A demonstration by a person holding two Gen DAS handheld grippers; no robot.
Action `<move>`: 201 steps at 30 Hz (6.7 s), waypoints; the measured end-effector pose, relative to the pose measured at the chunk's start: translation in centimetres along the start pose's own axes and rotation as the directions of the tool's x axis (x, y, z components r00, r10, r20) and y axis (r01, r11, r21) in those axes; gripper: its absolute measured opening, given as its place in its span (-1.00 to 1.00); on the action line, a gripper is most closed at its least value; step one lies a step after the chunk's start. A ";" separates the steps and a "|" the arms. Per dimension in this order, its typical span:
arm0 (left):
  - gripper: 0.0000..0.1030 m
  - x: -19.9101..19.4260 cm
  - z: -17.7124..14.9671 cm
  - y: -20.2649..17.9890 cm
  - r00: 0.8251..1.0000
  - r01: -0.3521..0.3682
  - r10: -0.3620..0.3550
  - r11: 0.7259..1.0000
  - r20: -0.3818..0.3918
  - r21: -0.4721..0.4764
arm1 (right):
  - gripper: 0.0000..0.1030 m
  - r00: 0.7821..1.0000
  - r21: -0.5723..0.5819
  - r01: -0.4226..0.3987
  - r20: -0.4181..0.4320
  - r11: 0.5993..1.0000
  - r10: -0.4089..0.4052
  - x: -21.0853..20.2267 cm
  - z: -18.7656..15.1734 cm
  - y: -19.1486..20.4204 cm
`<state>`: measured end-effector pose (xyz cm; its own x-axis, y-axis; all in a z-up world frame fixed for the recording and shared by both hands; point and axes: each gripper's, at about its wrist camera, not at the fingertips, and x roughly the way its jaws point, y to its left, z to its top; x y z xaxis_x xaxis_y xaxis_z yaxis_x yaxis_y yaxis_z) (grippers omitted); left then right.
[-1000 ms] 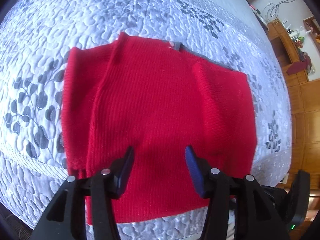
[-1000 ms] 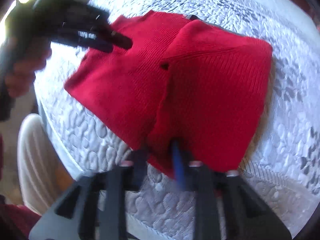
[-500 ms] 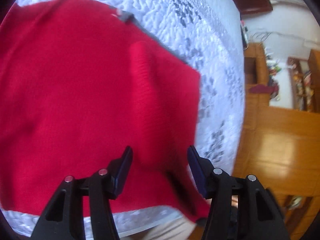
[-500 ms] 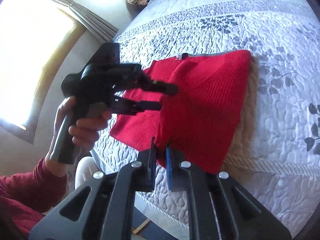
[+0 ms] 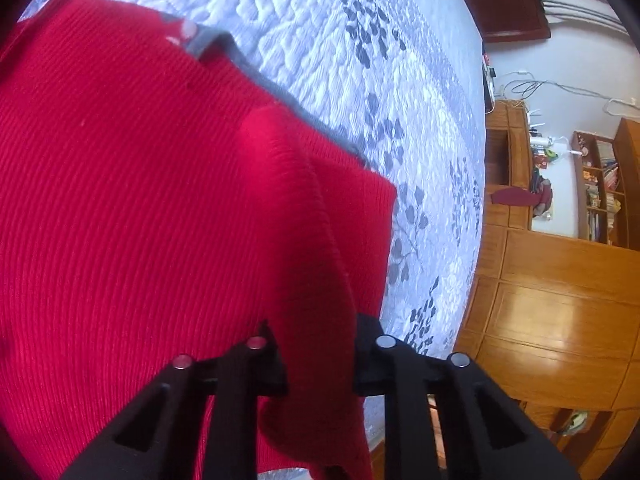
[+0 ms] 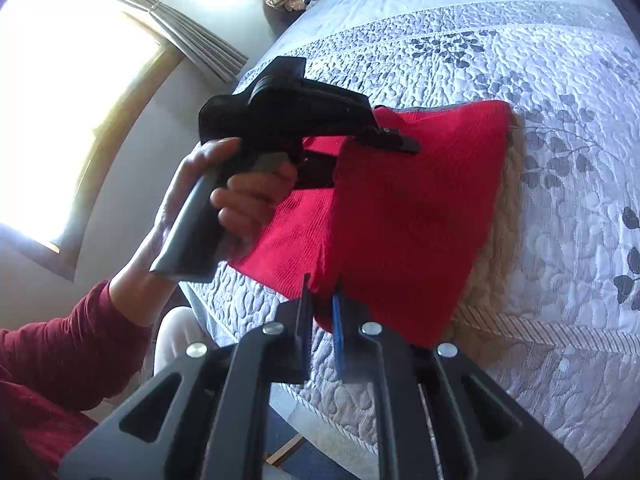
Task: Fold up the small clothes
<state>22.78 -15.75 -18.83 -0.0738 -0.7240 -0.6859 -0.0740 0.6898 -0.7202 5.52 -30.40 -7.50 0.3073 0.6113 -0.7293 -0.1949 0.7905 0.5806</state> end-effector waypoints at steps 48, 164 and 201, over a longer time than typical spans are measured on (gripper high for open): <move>-0.17 -15.3 -11.3 12.2 0.902 -0.420 0.373 0.875 0.215 0.243 | -0.01 0.975 0.206 0.078 -0.218 0.975 -0.032 11.1 -1.3 0.9; -0.49 -13.9 -12.0 9.1 0.790 -0.598 0.468 0.731 0.397 0.328 | -0.70 0.966 0.104 0.120 -0.242 0.987 -0.092 10.2 2.2 1.3; 0.23 -18.3 -1.8 13.6 0.896 -0.386 0.324 0.906 0.304 0.172 | 0.12 0.977 0.131 0.125 -0.191 0.983 -0.099 8.6 7.3 -2.6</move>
<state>21.35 6.91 -15.91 0.2125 -0.4259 -0.8794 0.1329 0.9042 -0.4058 15.44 -27.41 -12.64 0.1414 0.5258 -0.8388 -0.0314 0.8492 0.5271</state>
